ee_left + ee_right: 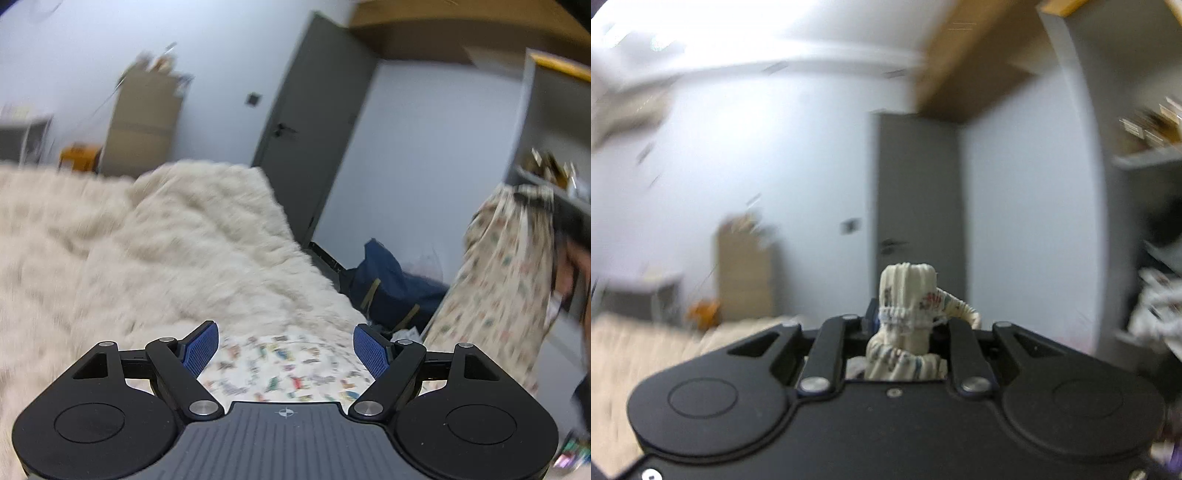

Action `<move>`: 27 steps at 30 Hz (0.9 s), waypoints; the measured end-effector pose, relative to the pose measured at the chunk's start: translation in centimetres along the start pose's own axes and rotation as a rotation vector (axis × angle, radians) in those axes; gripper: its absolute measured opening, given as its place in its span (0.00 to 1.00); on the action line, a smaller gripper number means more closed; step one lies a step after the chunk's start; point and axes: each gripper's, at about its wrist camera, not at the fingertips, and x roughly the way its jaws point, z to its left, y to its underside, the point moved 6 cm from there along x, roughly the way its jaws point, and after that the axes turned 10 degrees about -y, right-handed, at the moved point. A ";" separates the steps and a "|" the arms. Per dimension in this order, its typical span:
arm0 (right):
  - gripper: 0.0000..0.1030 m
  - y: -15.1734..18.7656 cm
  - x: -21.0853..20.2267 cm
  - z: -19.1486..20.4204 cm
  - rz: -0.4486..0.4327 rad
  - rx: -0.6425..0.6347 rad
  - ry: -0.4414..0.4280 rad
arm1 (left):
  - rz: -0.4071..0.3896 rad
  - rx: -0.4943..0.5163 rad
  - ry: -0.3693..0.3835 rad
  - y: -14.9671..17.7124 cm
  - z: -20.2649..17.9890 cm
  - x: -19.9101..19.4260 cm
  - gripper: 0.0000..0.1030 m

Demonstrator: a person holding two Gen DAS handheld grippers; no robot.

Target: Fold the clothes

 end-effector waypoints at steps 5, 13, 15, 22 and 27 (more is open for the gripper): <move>0.16 7.0 3.1 17.0 0.135 -0.283 -0.248 | 0.077 -0.185 0.049 0.2 4.1 2.0 0.73; 0.25 21.5 -1.3 34.6 0.402 -0.650 -0.647 | 0.235 -0.330 0.146 2.6 6.1 6.4 0.73; 0.35 20.9 -2.5 33.7 0.375 -0.645 -0.650 | 0.263 -0.326 0.165 2.5 5.8 7.3 0.73; 0.38 19.2 -3.3 29.5 0.369 -0.574 -0.713 | 0.405 -0.269 0.269 1.9 2.8 10.3 0.73; 0.22 19.1 -3.6 29.4 0.336 -0.578 -0.709 | 0.538 -0.297 0.327 1.8 0.6 12.5 0.74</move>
